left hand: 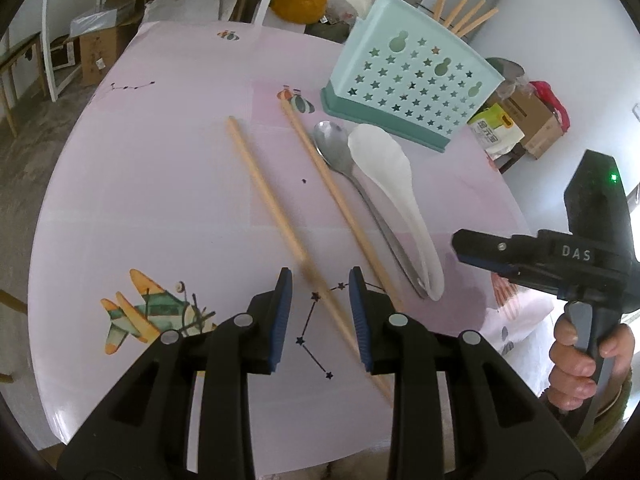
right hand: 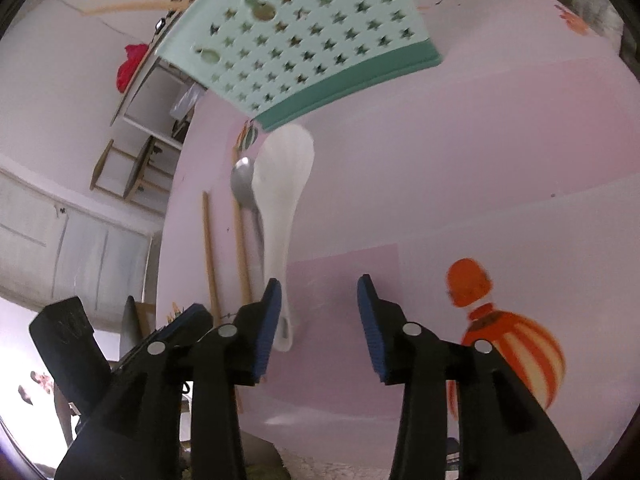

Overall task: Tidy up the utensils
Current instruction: 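Close the right tool on the white spoon handle, then lift the white spoon with the right tool while the left tool grasps a metal spoon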

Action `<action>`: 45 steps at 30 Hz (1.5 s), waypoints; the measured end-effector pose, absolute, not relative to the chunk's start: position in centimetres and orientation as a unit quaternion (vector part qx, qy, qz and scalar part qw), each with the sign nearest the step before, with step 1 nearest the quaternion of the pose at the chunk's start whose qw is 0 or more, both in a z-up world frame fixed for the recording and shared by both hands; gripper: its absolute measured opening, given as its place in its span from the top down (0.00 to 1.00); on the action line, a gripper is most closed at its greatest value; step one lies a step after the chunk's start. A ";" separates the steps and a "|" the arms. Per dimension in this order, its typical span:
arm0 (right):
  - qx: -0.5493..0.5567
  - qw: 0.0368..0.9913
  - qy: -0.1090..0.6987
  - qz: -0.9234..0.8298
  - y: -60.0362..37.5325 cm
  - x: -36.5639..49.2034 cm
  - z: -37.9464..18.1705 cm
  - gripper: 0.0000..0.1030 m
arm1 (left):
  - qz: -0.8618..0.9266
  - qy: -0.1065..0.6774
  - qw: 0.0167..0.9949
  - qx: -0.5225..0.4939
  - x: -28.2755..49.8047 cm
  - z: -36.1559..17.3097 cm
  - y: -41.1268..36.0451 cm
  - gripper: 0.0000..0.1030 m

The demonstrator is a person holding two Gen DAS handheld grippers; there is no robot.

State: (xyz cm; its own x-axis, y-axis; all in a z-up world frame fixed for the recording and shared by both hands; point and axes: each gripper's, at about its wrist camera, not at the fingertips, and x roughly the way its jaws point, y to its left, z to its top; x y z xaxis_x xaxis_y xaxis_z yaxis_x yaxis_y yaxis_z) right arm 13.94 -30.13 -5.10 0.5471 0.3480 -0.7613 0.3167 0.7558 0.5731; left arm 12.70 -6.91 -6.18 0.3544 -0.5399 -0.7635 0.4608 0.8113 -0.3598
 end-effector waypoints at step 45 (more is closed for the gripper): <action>0.198 0.859 0.462 -0.092 -33.1 14.6 -3.6 0.67 | -0.361 0.490 0.793 -0.019 17.1 -6.4 -13.6 0.74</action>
